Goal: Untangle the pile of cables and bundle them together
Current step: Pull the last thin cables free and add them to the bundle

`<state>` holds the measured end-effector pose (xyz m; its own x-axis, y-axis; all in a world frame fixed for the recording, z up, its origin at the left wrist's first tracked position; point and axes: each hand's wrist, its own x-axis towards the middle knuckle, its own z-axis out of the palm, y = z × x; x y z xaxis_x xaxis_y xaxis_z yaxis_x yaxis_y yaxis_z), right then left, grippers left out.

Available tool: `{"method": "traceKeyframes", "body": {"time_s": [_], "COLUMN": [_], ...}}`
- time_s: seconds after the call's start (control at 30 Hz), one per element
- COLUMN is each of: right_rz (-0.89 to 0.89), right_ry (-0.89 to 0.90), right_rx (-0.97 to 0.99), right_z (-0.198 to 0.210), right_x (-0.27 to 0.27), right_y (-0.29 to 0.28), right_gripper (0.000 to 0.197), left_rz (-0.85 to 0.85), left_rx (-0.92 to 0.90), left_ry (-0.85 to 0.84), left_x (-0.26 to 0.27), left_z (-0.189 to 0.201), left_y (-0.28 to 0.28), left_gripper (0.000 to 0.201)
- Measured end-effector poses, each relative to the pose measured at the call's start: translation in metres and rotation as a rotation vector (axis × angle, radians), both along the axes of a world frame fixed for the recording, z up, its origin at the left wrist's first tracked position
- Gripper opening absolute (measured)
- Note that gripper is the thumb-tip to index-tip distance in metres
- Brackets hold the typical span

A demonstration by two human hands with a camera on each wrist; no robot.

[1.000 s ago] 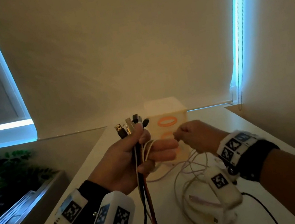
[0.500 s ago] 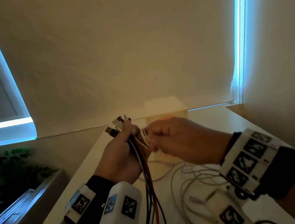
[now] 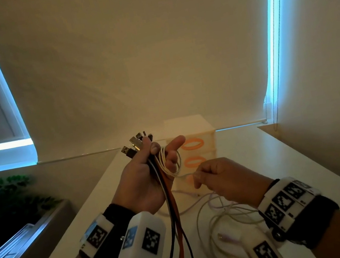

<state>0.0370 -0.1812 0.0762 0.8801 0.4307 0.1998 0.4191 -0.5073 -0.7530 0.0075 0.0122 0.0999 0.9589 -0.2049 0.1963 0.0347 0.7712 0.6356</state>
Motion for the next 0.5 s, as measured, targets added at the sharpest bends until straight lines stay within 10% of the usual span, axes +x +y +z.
{"method": "traceKeyframes", "body": {"time_s": [0.5], "right_rz": [-0.075], "right_ry": [-0.026], "right_rx": [0.552], "right_z": [0.063], "right_x": [0.039], "right_y": [-0.011], "right_gripper": [0.025], "left_rz": [-0.199], "left_rx": [0.059], "left_ry": [-0.292], "left_x": [0.057], "left_z": [0.047], "left_y": [-0.025], "left_gripper": [0.043]}}
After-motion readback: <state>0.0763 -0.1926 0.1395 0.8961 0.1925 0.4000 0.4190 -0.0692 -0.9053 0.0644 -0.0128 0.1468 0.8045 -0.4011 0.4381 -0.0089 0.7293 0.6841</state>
